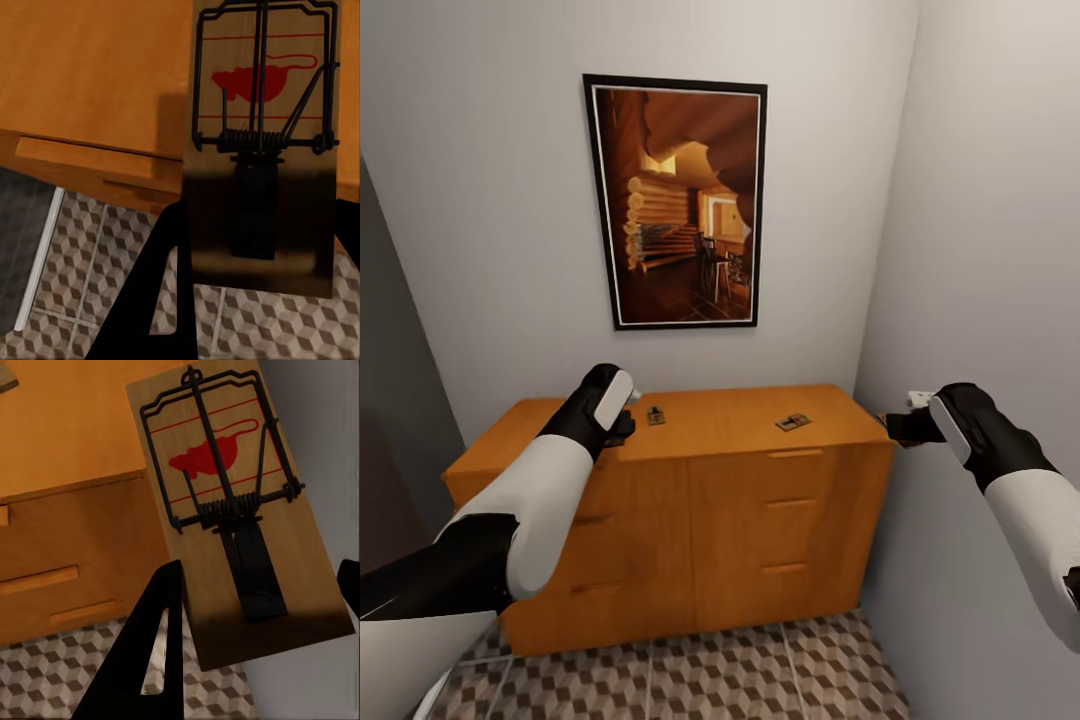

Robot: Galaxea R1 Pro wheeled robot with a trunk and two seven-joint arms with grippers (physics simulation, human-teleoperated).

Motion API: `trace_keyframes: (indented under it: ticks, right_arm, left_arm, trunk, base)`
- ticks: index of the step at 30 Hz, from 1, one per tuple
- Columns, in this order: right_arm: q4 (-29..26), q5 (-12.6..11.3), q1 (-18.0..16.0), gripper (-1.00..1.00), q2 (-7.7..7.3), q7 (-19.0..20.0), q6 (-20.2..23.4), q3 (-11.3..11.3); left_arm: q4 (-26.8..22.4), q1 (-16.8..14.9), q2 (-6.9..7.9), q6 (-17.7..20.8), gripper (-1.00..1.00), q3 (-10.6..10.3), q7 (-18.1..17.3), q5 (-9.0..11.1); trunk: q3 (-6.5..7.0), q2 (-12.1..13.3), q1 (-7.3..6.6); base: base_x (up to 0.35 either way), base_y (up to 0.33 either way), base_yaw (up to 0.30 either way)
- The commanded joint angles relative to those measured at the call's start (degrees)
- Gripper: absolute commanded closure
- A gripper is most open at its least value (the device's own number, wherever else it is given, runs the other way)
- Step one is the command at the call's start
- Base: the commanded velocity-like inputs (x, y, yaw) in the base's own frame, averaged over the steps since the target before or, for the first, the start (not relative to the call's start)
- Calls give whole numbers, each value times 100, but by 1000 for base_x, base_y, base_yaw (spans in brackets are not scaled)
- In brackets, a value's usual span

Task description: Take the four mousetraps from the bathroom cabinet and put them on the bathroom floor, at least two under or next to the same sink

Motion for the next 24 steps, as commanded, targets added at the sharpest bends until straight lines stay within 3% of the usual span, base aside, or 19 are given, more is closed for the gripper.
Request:
trace_keyframes:
  ticks: [1, 24]
  right_arm:
    - [-5, 18, -5, 100, -7, 15, 12, 25]
    - [19, 32, -5, 100, -15, -40, -5, 18]
  left_arm:
    - [-9, -4, -12, 4, 100, 24, 60, 54]
    - [12, -4, -57, -41, 100, 24, 60, 38]
  trunk:
    - [-7, -4, -4]
    - [-7, -4, -4]
  base:
    - [-346, 0, 0]
    - [-347, 0, 0]
